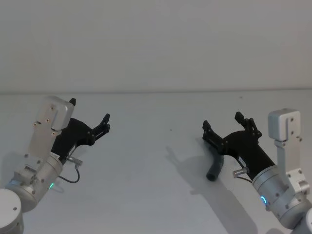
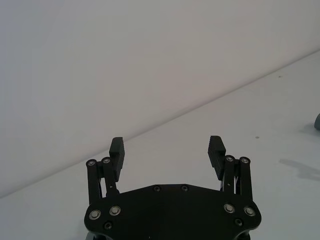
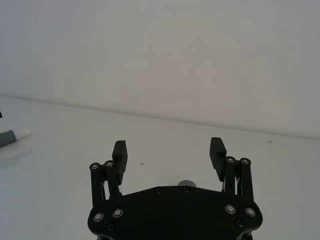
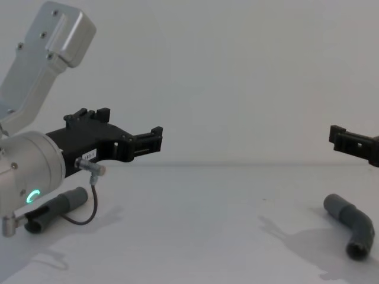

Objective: Use both hands to pick up one end of the pipe from the table, align the ends, and insert them.

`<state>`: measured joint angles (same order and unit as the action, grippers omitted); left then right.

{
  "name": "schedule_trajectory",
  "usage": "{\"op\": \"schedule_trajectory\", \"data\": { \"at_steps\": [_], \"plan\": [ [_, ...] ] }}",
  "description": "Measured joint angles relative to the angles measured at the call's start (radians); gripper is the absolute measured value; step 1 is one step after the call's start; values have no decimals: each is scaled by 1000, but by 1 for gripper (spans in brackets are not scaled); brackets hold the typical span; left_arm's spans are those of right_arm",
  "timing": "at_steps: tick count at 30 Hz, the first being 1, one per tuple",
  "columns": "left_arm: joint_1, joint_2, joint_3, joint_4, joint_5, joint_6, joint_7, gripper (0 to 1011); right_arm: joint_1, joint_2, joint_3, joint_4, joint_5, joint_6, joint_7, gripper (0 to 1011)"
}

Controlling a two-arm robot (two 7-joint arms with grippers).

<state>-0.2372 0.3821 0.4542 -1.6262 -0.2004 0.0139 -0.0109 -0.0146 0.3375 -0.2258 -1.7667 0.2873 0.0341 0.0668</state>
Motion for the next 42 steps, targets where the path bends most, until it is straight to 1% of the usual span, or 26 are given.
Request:
{"op": "schedule_trajectory", "data": {
  "at_steps": [42],
  "plan": [
    [0, 0, 0, 0, 0, 0, 0, 1001, 0, 0, 0, 0, 0, 0, 0, 1003]
  ]
}}
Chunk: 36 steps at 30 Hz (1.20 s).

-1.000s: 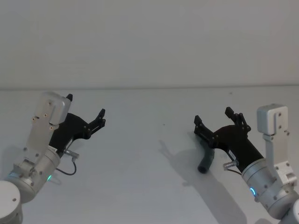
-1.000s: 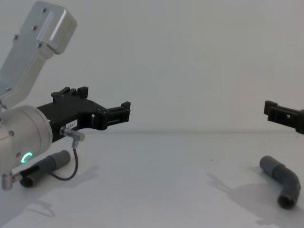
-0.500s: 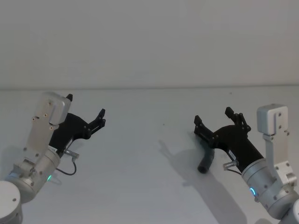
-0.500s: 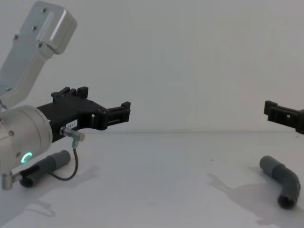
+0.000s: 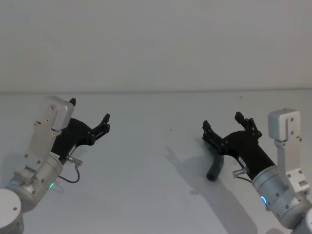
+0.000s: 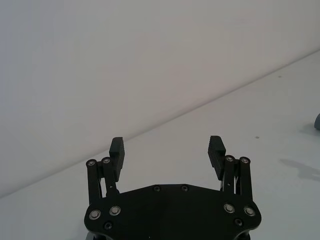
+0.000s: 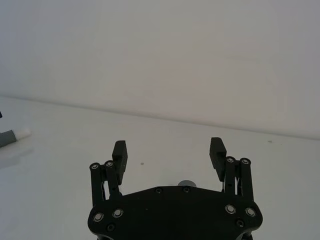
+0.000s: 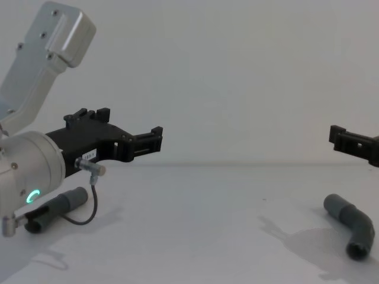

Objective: Use both hands to pick up one end of the pipe from the table, align the ends, and insert them.

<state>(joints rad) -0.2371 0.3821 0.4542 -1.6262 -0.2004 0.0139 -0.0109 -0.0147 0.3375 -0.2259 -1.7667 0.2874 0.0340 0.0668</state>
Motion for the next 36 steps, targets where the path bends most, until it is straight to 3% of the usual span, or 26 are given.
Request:
{"op": "schedule_trajectory", "data": {
  "at_steps": [36],
  "plan": [
    [0, 0, 0, 0, 0, 0, 0, 1001, 0, 0, 0, 0, 0, 0, 0, 1003]
  ]
}}
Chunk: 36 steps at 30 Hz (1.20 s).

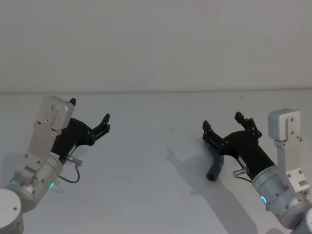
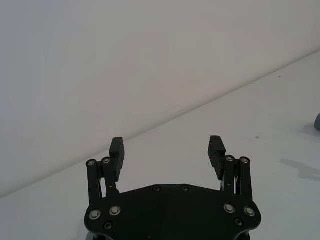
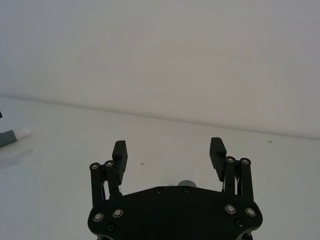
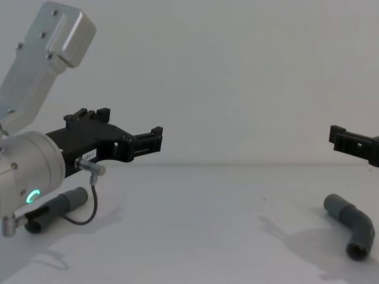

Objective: Use both hands to pick up one end of the pipe from the table, align the ends, and insert them.

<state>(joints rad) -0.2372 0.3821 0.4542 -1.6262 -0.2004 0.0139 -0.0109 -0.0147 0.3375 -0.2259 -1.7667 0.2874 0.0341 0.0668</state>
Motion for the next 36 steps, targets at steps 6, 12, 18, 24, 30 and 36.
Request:
{"op": "schedule_trajectory", "data": {
  "at_steps": [6, 12, 18, 24, 30, 36],
  "plan": [
    [0, 0, 0, 0, 0, 0, 0, 1001, 0, 0, 0, 0, 0, 0, 0, 1003],
    [0, 0, 0, 0, 0, 0, 0, 1002, 0, 0, 0, 0, 0, 0, 0, 1003],
    [0, 0, 0, 0, 0, 0, 0, 1001, 0, 0, 0, 0, 0, 0, 0, 1003],
    [0, 0, 0, 0, 0, 0, 0, 1001, 0, 0, 0, 0, 0, 0, 0, 1003],
    [0, 0, 0, 0, 0, 0, 0, 1001, 0, 0, 0, 0, 0, 0, 0, 1003],
    [0, 0, 0, 0, 0, 0, 0, 1001, 0, 0, 0, 0, 0, 0, 0, 1003]
  ]
}}
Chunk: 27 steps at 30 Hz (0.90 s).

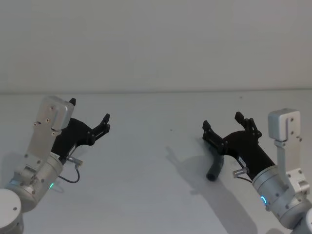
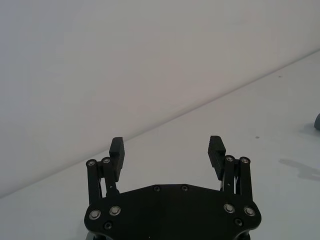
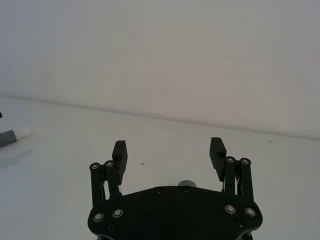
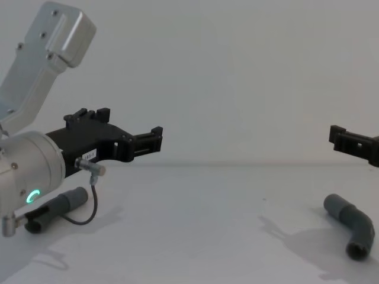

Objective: Use both hands to pick up one end of the pipe from the table, align the ends, and insert them.

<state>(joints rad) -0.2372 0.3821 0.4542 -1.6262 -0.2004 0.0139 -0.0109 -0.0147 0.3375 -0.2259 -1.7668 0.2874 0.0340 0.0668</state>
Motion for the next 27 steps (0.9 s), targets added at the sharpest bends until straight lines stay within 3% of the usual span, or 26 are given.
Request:
{"op": "schedule_trajectory", "data": {
  "at_steps": [15, 27],
  "plan": [
    [0, 0, -3, -4, -2, 14, -5, 1001, 0, 0, 0, 0, 0, 0, 0, 1003],
    [27, 30, -38, -77, -44, 136, -26, 1001, 0, 0, 0, 0, 0, 0, 0, 1003]
  ]
}}
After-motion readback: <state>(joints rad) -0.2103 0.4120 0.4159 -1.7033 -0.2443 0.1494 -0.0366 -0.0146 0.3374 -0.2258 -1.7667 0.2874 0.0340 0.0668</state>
